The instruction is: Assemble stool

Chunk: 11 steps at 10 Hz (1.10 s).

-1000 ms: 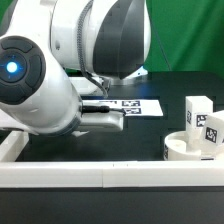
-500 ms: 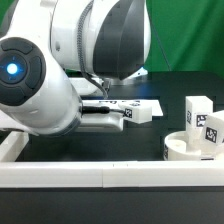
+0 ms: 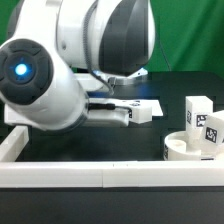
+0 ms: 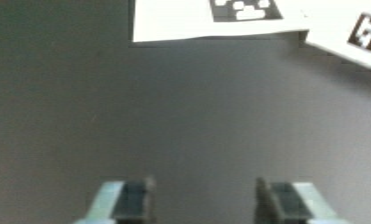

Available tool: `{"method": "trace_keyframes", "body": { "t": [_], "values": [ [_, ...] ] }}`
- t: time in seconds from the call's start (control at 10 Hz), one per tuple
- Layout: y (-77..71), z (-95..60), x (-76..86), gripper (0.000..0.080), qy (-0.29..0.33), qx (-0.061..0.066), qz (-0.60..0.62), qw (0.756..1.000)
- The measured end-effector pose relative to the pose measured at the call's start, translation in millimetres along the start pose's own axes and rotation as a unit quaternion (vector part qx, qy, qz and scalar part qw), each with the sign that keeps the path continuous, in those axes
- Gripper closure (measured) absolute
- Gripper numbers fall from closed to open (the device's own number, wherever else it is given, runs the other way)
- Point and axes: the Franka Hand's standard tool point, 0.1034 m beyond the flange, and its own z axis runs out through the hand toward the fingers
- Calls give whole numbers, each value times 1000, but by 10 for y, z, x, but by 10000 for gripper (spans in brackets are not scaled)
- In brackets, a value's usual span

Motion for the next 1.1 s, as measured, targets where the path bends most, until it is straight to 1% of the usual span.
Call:
{"method": "trace_keyframes", "body": {
  "t": [0.1,0.2,0.3,0.4,0.5,0.7,0.8,1.0,1.1],
  "values": [
    [-98,63,-164,346,-7,-1,4,1000],
    [-174,91,-279,346,-12,-3,6,1000],
    [-252,100,-387,222,-11,-6,10,1000],
    [-248,118,-398,222,-13,-6,8,1000],
    [-242,130,-387,165,-14,-6,8,1000],
    [-249,143,-391,154,-15,-6,9,1000],
    [-279,182,-416,150,-18,-7,12,1000],
    [-486,316,-574,150,-16,-12,24,1000],
    [-596,378,-618,150,-7,-19,26,999]
  ]
}}
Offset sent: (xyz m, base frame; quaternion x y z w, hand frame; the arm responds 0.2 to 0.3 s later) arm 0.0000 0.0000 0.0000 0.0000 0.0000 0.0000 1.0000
